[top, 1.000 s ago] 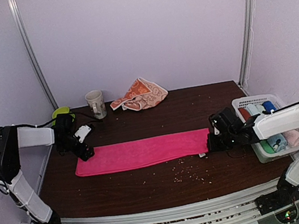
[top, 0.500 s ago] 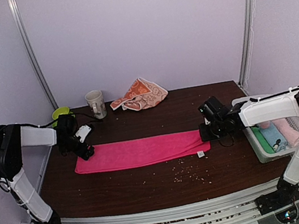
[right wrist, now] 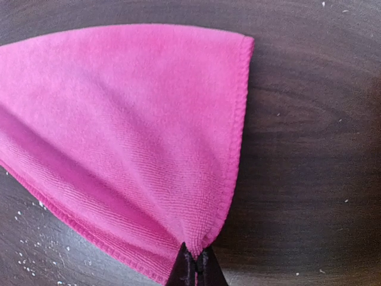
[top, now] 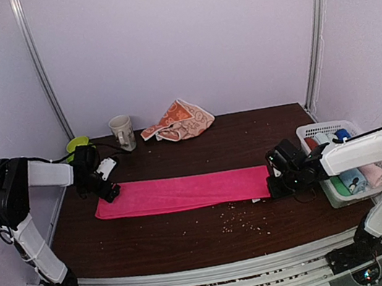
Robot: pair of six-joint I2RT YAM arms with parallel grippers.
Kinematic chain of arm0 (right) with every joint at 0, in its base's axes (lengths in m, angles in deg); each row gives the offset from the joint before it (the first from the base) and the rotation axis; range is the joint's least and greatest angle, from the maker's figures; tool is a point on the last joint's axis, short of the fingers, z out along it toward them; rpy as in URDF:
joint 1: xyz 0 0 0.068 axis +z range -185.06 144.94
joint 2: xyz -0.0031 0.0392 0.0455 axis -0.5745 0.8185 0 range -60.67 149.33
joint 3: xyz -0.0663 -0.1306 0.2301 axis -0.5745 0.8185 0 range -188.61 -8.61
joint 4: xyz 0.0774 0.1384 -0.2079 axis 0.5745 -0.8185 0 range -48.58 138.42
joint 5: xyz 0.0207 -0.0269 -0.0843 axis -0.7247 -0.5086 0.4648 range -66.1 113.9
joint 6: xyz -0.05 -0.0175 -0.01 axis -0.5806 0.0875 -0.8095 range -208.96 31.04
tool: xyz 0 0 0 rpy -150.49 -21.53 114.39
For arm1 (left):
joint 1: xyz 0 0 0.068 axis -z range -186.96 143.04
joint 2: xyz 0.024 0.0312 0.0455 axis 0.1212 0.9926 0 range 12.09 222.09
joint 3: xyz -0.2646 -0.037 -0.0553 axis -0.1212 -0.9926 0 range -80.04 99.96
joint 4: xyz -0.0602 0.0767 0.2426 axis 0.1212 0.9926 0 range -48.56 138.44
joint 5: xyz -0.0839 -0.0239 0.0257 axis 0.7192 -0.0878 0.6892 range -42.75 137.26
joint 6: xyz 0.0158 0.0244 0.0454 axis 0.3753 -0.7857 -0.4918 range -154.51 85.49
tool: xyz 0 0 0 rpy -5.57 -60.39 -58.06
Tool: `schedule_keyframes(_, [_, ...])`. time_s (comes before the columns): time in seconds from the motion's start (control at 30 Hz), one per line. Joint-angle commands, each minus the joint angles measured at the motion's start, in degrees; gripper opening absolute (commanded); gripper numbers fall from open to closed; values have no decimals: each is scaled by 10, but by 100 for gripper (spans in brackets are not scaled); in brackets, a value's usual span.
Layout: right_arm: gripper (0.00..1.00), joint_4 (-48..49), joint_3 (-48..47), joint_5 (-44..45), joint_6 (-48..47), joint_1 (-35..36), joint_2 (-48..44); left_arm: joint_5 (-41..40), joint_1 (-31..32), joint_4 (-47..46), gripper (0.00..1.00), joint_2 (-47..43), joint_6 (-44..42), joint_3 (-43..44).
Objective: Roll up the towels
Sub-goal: Smooth out the towel at the center of the board.
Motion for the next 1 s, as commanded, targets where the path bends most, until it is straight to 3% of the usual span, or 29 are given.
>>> schedule_keyframes(0.0, [0,43,12,-39,15,6,9,-37,-3,22,98,24,-10,0])
schedule_keyframes(0.43, [6,19,-8,9,10,10,25,-41,-8,60,98,8,-32,23])
schedule_keyframes(0.7, [24,-9,-39,22,-8,23,32,21,-15,121,98,-42,-67,35])
schedule_keyframes(0.97, [44,-66,-107,94,-40,25,10,-13,-31,130,98,-72,-56,39])
